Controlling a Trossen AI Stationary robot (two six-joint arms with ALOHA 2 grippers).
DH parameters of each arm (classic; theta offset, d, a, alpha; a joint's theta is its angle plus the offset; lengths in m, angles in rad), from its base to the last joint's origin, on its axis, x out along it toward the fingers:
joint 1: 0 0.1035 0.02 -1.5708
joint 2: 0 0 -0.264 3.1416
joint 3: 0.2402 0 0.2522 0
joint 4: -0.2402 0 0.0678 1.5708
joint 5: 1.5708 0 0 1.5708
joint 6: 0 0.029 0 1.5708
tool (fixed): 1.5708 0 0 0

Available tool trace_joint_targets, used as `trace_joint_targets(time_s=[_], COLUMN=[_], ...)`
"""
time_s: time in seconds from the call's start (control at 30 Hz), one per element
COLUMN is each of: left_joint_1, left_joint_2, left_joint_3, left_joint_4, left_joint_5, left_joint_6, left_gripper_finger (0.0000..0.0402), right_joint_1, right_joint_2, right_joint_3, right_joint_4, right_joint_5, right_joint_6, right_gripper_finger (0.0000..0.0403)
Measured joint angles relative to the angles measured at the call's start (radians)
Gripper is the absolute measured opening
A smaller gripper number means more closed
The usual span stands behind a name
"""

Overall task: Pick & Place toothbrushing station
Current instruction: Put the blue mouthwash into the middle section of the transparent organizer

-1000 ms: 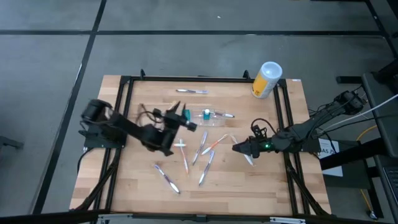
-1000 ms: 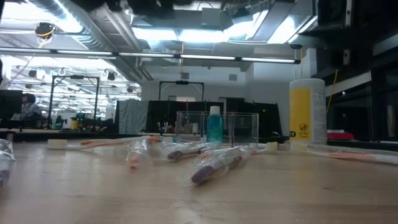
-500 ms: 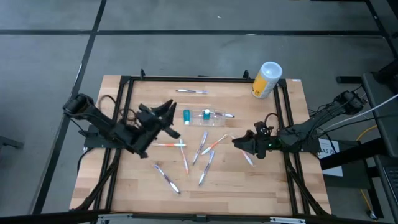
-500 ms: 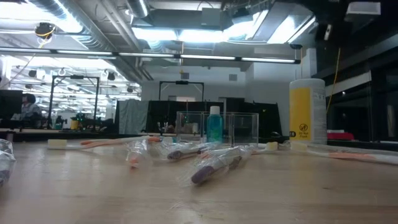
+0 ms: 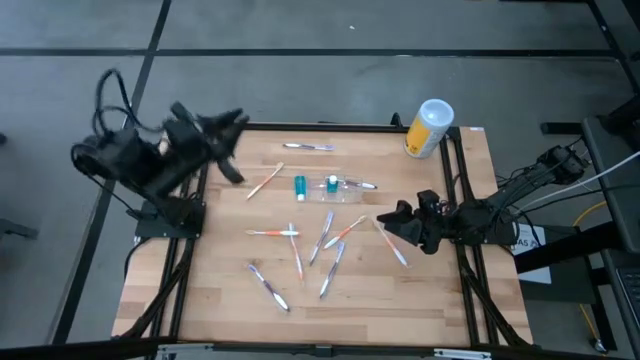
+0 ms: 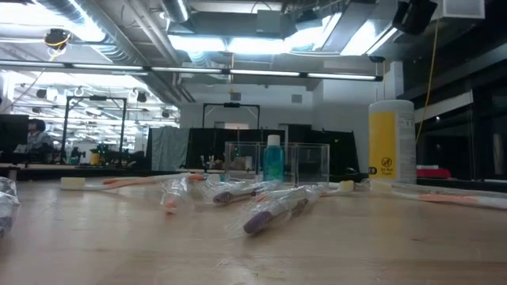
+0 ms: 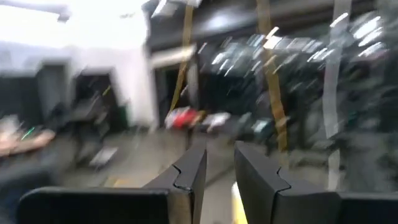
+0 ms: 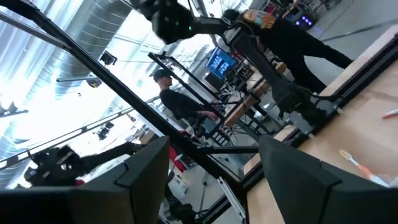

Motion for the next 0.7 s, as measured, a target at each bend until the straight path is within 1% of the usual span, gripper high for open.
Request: trace_joint_targets(time_s=[0.07, 0.1, 0.13, 0.23, 0.3, 0.4, 0.5, 0.57, 0.63, 0.7], left_joint_1=[0.027, 0.044, 0.065, 0.166, 0.245, 0.349, 0.446, 0.52, 0.59, 0.643], left_joint_2=[0.001, 0.002, 0.005, 0.024, 0.051, 0.094, 0.145, 0.175, 0.203, 0.223], left_joint_3=[0.086, 0.121, 0.157, 0.243, 0.275, 0.277, 0.265, 0.238, 0.183, 0.099], left_joint_4=[-0.268, -0.39, -0.514, -0.828, -0.984, -1.104, -1.155, -1.206, -1.24, -1.218], left_joint_5=[-0.044, -0.04, -0.008, 0.195, 0.329, 0.493, 0.629, 0.691, 0.741, 0.773], left_joint_6=[-0.205, -0.308, -0.414, -0.699, -0.817, -0.883, -0.879, -0.907, -0.94, -0.943], left_gripper_finger=[0.0077, 0.0077, 0.0077, 0.0077, 0.0077, 0.0077, 0.0077, 0.0077, 0.0077, 0.0077], right_joint_1=[0.0, 0.0, 0.0, 0.0, 0.0, 0.0, 0.0, 0.0, 0.0, 0.0], right_joint_2=[0.0, 0.0, 0.0, 0.0, 0.0, 0.0, 0.0, 0.0, 0.0, 0.0], right_joint_3=[0.0, 0.0, 0.0, 0.0, 0.0, 0.0, 0.0, 0.0, 0.0, 0.0], right_joint_4=[0.004, 0.003, 0.003, 0.003, 0.003, 0.001, 0.0, 0.0, -0.001, -0.001], right_joint_5=[0.003, 0.005, 0.005, 0.017, 0.019, 0.019, 0.019, 0.019, 0.019, 0.03], right_joint_6=[-0.006, -0.008, -0.008, -0.009, -0.009, -0.009, -0.017, -0.023, -0.028, -0.037], right_gripper_finger=[0.0252, 0.0252, 0.0252, 0.0252, 0.0252, 0.0252, 0.0252, 0.0252, 0.0252, 0.0252])
